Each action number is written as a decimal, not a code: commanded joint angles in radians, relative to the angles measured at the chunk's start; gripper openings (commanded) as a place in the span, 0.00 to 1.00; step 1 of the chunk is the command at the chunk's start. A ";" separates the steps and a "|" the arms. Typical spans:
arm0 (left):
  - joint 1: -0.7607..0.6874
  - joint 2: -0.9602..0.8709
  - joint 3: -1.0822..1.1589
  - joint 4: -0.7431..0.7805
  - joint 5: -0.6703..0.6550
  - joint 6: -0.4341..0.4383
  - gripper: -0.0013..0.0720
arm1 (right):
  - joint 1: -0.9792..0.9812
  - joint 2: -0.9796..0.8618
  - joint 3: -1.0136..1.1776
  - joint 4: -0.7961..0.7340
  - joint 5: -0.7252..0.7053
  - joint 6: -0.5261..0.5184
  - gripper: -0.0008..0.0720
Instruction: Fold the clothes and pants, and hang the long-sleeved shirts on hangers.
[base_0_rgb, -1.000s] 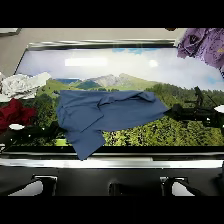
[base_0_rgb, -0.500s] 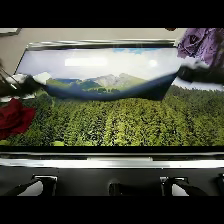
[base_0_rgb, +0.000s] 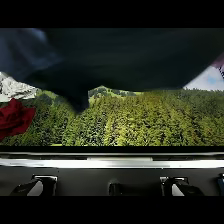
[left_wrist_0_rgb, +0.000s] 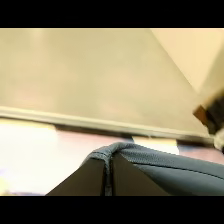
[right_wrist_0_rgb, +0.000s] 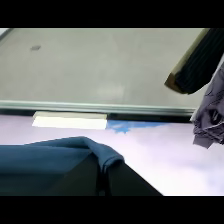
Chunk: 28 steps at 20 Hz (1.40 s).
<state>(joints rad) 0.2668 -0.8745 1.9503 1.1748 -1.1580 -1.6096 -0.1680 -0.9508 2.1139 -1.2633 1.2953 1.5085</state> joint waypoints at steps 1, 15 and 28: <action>0.000 0.146 0.043 0.242 -0.085 -0.119 0.04 | 0.001 0.155 0.031 -0.126 0.042 0.093 0.06; -0.058 -0.331 -0.237 0.048 -0.241 -0.010 0.04 | 0.001 -0.362 -0.190 -0.098 0.299 0.204 0.06; -0.207 -1.048 -0.009 0.040 0.173 0.045 0.04 | 0.011 -0.887 -0.209 0.122 -0.130 0.084 0.06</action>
<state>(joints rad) 0.0727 -1.8427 1.8683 1.2201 -1.0317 -1.5768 -0.1642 -1.8023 1.9064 -1.1770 1.2205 1.6379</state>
